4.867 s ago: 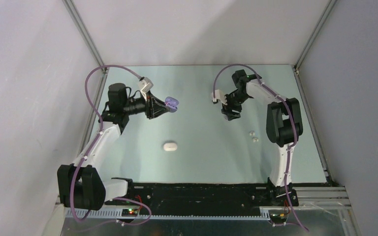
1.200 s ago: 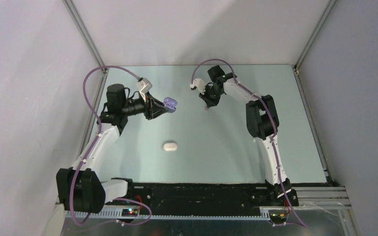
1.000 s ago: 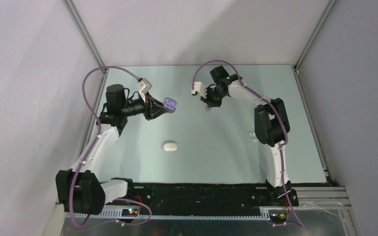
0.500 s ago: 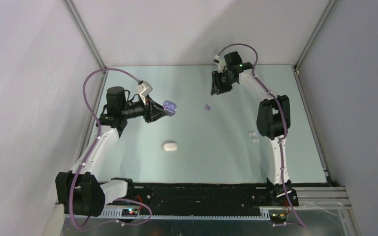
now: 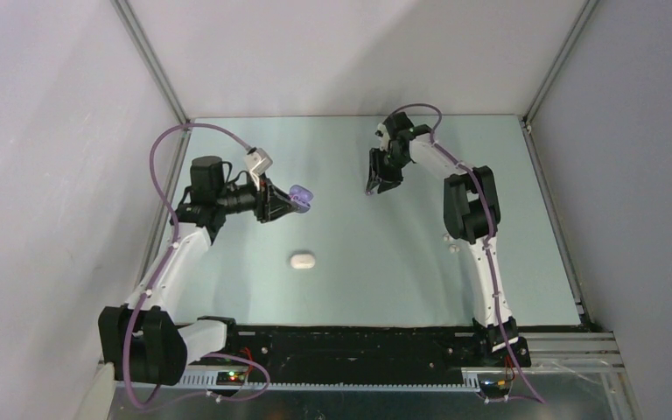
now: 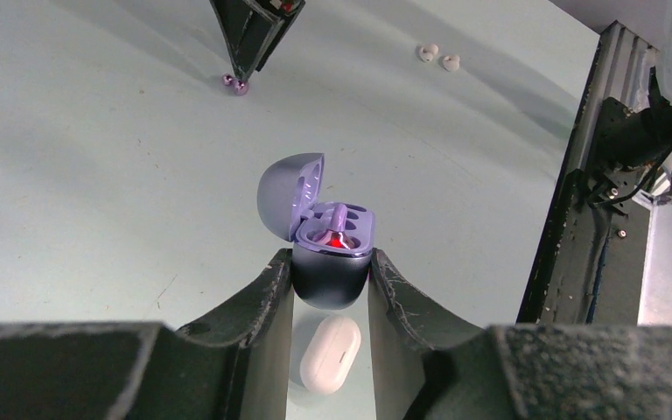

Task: Insert the wireless bluetooth earbuds into the charging case
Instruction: Adjust the earbud at the center of the board.

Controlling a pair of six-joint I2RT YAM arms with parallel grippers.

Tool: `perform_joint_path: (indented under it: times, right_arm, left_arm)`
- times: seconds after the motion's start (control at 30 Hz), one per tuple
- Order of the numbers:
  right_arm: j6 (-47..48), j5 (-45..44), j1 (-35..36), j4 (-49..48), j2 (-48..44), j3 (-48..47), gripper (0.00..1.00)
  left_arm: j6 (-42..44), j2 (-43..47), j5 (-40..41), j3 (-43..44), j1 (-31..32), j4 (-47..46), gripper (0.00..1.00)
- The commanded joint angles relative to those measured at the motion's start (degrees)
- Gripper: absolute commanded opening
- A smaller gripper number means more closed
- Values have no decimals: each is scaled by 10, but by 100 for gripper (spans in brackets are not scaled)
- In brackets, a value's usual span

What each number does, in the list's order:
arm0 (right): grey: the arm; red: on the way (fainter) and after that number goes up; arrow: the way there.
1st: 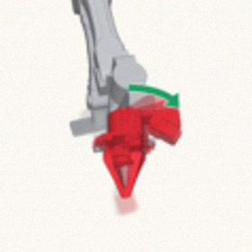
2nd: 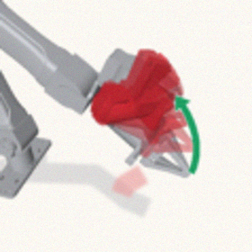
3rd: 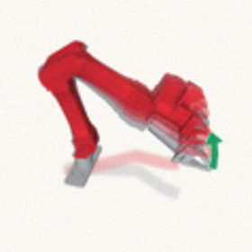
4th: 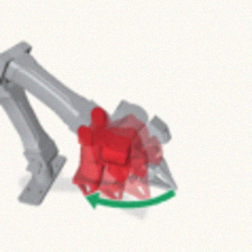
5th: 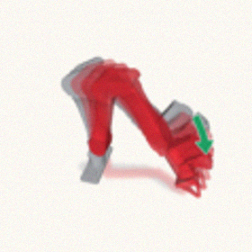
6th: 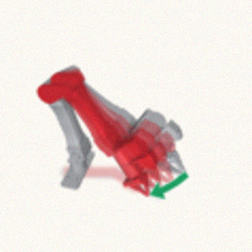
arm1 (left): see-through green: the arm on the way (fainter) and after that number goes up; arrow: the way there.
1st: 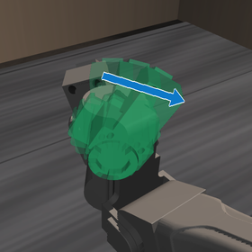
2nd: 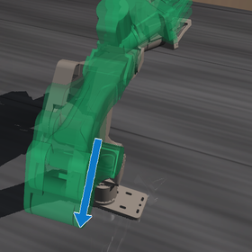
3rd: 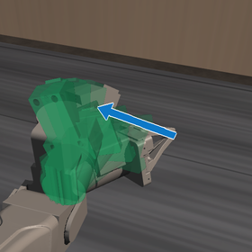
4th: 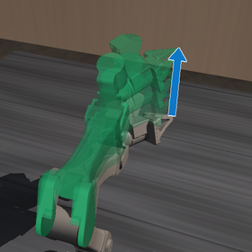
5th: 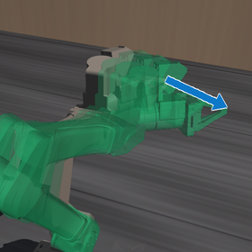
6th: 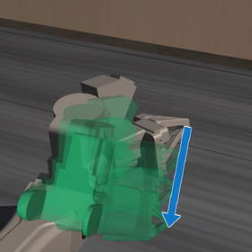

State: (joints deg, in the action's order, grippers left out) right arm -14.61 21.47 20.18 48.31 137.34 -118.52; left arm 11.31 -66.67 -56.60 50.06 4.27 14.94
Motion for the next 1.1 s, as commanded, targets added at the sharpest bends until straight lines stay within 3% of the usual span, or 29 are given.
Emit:
perform_joint_path:
  times: [0.0,0.87,1.07]
  right_arm:
    - [-12,-10,7,1,15,-28,43]
    - [16,-72,21,-2,49,-43,37]
    - [26,-77,20,-6,47,-49,42]
  left_arm:
    - [16,12,-2,32,-8,1,0]
    - [12,6,0,30,-10,-9,0]
    - [-4,8,0,15,-11,-32,0]
